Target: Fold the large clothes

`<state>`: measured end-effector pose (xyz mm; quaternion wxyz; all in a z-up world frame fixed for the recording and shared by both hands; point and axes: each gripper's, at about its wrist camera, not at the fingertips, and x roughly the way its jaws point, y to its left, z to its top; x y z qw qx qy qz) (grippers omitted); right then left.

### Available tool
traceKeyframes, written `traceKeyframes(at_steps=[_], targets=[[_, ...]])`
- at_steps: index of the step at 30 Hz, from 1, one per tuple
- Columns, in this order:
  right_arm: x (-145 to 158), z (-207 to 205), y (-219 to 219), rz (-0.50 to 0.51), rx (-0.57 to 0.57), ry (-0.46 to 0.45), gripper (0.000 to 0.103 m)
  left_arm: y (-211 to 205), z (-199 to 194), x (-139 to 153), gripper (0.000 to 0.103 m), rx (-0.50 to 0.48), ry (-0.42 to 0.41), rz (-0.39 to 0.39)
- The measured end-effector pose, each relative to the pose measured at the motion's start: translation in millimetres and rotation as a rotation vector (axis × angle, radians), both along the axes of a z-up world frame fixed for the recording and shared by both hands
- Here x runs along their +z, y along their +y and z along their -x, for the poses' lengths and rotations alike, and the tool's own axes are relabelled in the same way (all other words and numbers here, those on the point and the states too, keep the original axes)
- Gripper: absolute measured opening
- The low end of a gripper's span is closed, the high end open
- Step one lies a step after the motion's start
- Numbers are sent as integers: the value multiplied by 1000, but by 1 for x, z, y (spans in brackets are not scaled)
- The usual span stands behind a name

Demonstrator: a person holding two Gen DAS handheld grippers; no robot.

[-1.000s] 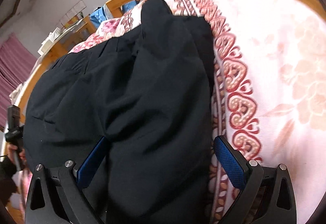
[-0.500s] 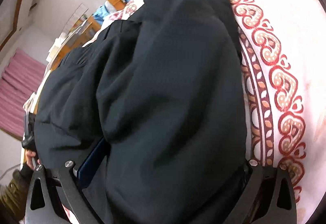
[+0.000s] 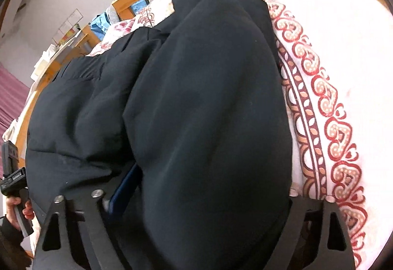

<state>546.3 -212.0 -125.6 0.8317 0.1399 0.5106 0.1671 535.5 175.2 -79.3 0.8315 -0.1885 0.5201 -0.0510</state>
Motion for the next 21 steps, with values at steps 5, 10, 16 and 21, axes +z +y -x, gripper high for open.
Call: traceKeyframes(at_steps=[5, 10, 16, 21], targets=[[7, 12, 0, 39, 2, -37, 60, -24, 11, 18, 45, -19, -57, -177], [13, 16, 9, 70, 0, -49, 55, -46, 20, 23, 35, -39, -116, -301], [16, 11, 12, 72, -14, -54, 49, -57, 25, 23, 28, -51, -153, -348], [21, 13, 15, 84, -29, -66, 43, -51, 33, 23, 25, -58, -169, -367]])
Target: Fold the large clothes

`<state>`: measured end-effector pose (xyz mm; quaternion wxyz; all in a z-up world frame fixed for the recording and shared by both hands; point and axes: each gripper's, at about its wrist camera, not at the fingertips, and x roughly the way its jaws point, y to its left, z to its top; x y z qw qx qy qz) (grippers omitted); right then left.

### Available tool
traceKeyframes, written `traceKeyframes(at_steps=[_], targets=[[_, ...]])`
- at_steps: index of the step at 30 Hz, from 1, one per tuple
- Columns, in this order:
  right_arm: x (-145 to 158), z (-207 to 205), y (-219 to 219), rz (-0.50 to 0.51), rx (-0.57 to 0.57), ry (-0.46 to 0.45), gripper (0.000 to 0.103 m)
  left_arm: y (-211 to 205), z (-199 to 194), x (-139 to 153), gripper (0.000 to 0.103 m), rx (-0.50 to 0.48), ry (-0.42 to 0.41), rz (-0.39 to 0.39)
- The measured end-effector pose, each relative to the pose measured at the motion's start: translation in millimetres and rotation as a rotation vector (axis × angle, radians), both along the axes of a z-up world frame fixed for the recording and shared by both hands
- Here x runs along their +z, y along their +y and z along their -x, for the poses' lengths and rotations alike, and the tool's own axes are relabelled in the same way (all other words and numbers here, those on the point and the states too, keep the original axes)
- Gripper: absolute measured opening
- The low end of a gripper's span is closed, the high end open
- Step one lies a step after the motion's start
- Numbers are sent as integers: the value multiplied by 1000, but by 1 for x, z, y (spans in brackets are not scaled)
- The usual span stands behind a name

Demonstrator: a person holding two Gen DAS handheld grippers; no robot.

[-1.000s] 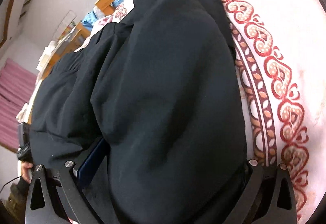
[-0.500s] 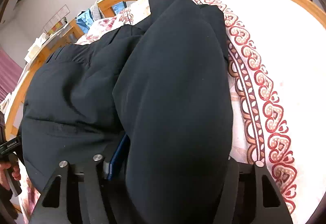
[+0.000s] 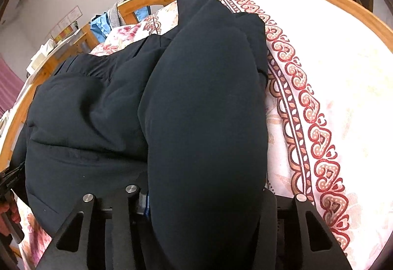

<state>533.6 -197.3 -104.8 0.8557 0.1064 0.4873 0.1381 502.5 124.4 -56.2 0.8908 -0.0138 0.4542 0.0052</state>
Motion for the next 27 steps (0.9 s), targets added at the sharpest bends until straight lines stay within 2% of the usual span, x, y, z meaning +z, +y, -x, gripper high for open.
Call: traceKeyframes(at_steps=[3, 7, 11, 27], targets=[[4, -4, 11, 19, 10, -26, 36, -1, 0, 4, 22, 11, -18, -7], [17, 3, 16, 108, 66, -86, 26, -7, 5, 16, 19, 52, -24, -18], [31, 5, 10, 93, 52, -115, 20, -8, 8, 29, 17, 68, -33, 8], [75, 43, 18, 115, 88, -194, 16, -4, 32, 57, 15, 71, -32, 23]])
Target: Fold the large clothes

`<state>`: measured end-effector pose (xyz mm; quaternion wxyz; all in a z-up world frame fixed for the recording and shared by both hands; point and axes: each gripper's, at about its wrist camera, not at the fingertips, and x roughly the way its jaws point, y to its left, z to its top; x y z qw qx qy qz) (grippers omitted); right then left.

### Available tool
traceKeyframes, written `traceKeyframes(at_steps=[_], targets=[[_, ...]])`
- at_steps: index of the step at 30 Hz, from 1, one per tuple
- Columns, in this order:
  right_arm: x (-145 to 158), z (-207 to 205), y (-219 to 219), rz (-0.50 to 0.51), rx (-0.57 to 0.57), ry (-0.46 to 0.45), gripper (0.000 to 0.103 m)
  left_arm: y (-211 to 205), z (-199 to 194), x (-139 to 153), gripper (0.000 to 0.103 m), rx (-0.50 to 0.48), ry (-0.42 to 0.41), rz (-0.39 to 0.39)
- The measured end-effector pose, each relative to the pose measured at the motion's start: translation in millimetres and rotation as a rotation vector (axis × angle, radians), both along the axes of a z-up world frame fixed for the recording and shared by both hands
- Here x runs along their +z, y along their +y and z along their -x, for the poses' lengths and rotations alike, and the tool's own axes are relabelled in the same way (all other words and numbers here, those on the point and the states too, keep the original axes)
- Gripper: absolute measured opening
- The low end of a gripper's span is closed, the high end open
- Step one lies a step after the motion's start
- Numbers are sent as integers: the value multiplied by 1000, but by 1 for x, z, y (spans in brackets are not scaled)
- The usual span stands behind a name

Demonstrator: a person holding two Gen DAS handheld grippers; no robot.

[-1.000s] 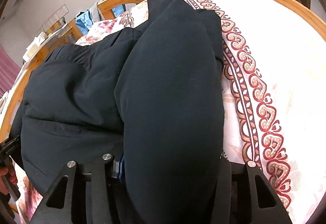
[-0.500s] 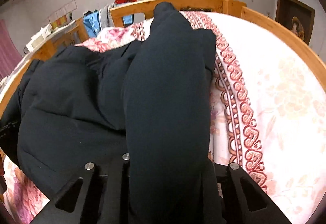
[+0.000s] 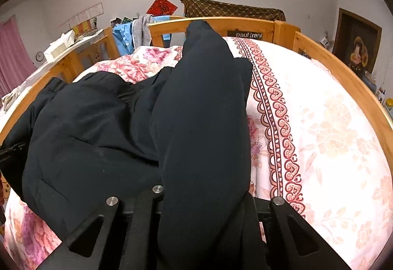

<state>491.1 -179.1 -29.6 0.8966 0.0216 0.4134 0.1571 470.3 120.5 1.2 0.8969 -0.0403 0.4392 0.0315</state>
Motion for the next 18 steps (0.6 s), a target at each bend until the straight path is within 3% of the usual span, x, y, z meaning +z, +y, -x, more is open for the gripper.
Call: traceKeyframes(at_steps=[7, 14, 18], targets=[[18, 31, 0, -14, 8, -27, 14, -4, 29, 10, 15, -33, -11, -19], [35, 88, 7, 10, 48, -95, 12, -7, 79, 21, 14, -73, -38, -32], [42, 123, 12, 4, 93, -165, 10, -13, 110, 13, 14, -117, -36, -52]])
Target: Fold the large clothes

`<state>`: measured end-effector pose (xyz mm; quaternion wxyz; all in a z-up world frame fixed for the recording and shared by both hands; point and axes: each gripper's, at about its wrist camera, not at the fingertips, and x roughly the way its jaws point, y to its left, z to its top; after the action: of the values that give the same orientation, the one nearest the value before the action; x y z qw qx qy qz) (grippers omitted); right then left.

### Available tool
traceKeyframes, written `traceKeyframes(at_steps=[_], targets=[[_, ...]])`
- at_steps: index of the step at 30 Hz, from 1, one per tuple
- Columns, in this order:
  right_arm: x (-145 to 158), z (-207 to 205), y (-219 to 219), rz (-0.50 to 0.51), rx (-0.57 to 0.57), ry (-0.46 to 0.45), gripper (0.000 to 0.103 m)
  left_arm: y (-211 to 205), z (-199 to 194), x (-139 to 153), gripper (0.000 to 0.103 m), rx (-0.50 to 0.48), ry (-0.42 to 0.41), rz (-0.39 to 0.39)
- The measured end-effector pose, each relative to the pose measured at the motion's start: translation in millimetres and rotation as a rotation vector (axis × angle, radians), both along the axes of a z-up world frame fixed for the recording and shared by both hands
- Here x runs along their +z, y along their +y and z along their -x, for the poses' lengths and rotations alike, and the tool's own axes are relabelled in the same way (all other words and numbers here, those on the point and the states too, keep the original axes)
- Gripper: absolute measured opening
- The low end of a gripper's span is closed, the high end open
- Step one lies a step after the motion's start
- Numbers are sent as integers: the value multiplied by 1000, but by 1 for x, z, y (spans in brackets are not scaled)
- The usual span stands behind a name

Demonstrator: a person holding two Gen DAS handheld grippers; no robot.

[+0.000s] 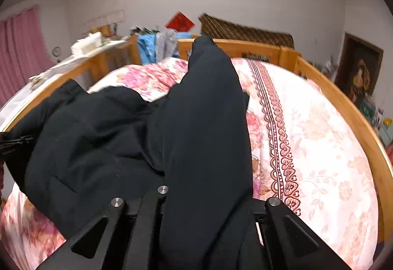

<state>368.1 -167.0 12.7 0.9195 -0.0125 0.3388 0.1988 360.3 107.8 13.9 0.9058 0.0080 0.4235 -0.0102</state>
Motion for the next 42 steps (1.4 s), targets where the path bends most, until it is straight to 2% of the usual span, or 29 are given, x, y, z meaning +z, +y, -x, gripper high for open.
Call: traceKeyframes(at_steps=[4, 6, 9, 12, 15, 17, 18, 20, 22, 25, 29, 32, 42], targets=[[-18, 5, 12, 55, 24, 33, 10, -11, 8, -21, 15, -37, 15, -57], [-34, -5, 12, 71, -4, 78, 10, -8, 5, -30, 15, -26, 37, -52], [-49, -21, 4, 52, -56, 123, 11, -4, -2, -38, 16, -20, 47, -41], [-61, -29, -4, 28, -75, 160, 18, -2, -1, -43, 19, -28, 50, -45], [-71, -33, -4, 47, -81, 183, 32, 1, -4, -49, 25, -27, 61, -42], [-77, -37, -5, 50, -86, 198, 48, 4, -5, -53, 30, -18, 68, -32], [-78, -38, -8, 44, -93, 204, 53, 6, -6, -53, 32, -11, 69, -21], [-81, -40, -14, 18, -108, 220, 70, 11, -7, -53, 36, 0, 78, -5], [-87, -44, -21, -8, -125, 256, 80, 11, -1, -52, 39, 7, 84, 2], [-90, -41, -28, -44, -145, 281, 85, 14, 0, -51, 44, 26, 92, 26], [-86, -31, -30, -53, -167, 270, 98, 18, 5, -49, 62, 79, 106, 48], [-82, -23, -28, -46, -171, 258, 100, 16, 13, -46, 67, 107, 97, 30], [-79, -14, -31, -41, -183, 241, 102, 15, 30, -39, 68, 145, 74, -22]])
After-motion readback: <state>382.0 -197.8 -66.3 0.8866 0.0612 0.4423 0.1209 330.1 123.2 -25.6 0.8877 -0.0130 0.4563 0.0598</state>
